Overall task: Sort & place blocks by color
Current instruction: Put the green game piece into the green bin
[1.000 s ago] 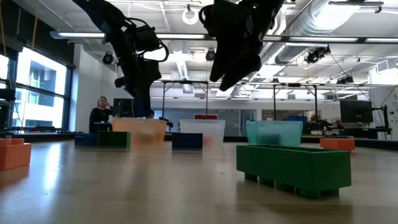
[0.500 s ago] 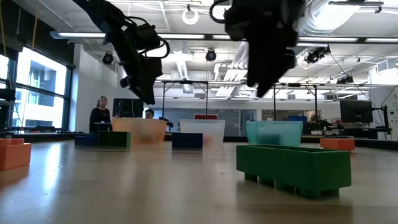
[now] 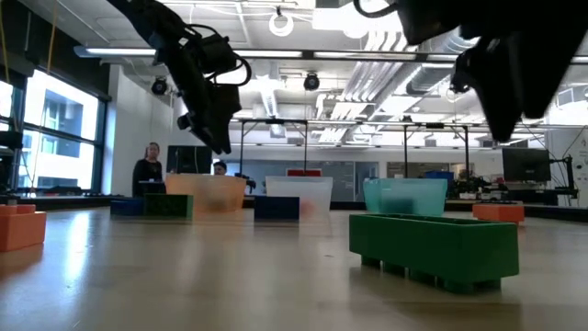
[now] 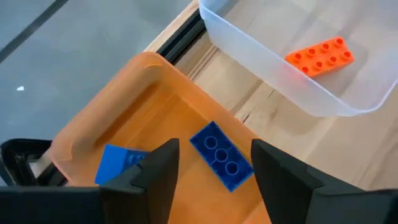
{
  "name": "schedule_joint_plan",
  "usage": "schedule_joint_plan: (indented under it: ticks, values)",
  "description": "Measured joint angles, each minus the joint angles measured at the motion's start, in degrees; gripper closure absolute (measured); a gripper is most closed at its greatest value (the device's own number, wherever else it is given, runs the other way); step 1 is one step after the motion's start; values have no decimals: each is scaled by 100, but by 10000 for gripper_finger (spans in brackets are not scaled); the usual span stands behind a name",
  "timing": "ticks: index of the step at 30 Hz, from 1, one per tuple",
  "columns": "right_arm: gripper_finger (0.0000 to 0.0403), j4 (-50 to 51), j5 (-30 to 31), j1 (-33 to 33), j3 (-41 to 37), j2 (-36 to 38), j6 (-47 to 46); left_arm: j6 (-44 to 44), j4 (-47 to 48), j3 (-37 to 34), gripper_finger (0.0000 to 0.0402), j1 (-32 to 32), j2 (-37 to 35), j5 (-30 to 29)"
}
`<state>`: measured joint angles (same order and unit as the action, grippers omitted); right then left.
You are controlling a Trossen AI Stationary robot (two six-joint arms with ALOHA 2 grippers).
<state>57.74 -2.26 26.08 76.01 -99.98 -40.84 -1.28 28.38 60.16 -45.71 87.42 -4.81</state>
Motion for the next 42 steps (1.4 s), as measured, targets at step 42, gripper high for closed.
schedule_joint_plan:
  ticks: [42]
  values:
    - [146,-101,54,1120,0,-1201,2955,873,205,9,202,2427,-1787,465]
